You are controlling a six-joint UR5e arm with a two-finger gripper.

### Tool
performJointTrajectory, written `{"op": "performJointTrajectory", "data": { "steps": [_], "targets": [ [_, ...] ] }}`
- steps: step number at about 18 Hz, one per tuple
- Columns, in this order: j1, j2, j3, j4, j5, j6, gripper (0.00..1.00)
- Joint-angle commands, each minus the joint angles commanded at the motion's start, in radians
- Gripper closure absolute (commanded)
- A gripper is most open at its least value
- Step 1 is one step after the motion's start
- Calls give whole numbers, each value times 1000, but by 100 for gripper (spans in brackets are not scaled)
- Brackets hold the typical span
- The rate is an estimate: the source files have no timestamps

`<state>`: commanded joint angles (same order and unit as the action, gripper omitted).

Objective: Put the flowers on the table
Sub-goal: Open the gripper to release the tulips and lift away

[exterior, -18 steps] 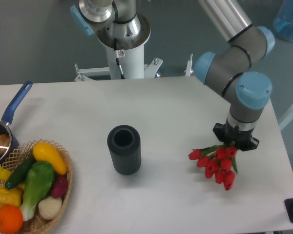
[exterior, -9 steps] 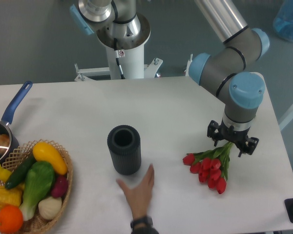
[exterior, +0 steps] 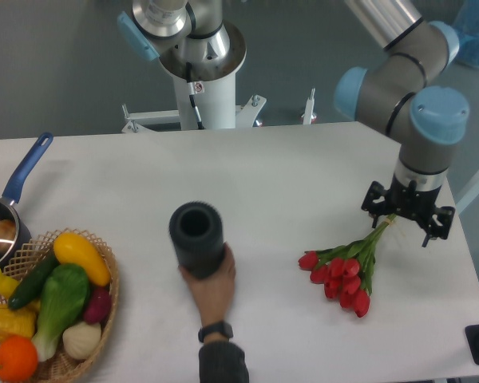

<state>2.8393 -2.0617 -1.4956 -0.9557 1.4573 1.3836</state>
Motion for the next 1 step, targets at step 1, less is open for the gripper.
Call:
{"op": "performJointTrajectory", "data": {
  "steps": [1],
  "targets": [
    [5,0,0,2,0,3,0]
  ]
}}
